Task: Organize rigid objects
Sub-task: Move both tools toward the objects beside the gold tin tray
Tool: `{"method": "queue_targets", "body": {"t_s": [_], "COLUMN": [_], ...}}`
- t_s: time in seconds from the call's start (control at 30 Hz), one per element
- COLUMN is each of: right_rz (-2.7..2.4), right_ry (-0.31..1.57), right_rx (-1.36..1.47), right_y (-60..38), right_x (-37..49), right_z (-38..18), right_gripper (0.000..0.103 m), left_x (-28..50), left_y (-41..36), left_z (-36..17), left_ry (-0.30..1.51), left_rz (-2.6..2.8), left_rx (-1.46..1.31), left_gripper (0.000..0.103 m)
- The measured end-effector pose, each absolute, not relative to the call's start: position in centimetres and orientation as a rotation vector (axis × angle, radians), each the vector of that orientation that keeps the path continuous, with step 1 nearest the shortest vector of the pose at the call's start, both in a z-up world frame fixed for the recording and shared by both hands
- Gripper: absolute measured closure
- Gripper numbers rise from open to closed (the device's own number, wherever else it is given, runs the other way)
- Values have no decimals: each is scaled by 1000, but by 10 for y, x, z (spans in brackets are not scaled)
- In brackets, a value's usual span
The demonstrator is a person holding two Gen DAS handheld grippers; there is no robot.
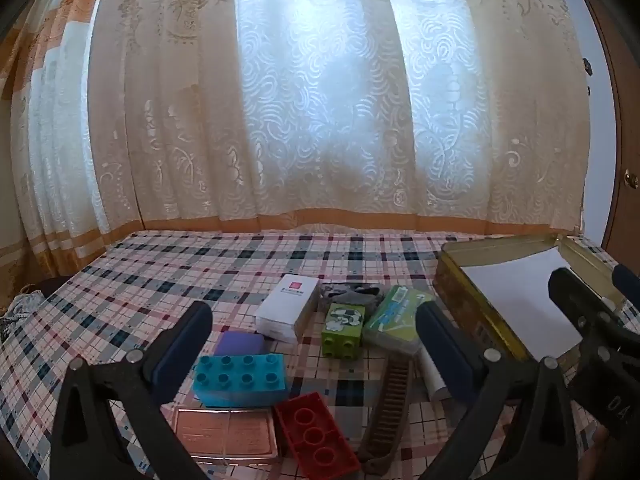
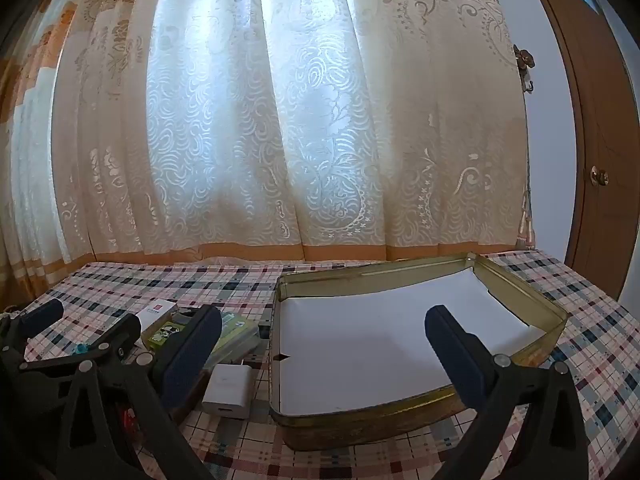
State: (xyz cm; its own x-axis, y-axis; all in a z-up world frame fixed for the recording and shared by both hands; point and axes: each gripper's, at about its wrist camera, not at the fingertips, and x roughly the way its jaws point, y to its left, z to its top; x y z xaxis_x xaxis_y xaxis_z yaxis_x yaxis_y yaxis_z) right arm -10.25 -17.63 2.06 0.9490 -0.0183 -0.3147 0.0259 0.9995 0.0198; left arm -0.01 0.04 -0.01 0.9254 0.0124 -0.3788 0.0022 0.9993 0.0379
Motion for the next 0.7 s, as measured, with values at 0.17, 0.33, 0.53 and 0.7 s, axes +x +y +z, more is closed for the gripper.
{"method": "queue_targets", "body": {"t_s": [0.17, 0.33, 0.53, 0.7], "right_rz": [-33, -38, -36, -36], "right_ry": [331, 311, 308, 306], "right_rx": [18, 7, 4, 7], "right_y": [-175, -173, -174, -174], "right_x": [-98, -100, -101, -101], "right_z": [20, 21, 22, 21], "right_gripper": [0, 0, 0, 0], "left_x": [-3, 1, 2, 1], "left_y": [1, 6, 5, 5], "left_z": [0, -2, -2, -2], "left_ry": [395, 413, 413, 412], "left_rz": [46, 6, 19, 20], "left_rx": [10, 16, 16, 13], "left_gripper": [0, 0, 0, 0]}}
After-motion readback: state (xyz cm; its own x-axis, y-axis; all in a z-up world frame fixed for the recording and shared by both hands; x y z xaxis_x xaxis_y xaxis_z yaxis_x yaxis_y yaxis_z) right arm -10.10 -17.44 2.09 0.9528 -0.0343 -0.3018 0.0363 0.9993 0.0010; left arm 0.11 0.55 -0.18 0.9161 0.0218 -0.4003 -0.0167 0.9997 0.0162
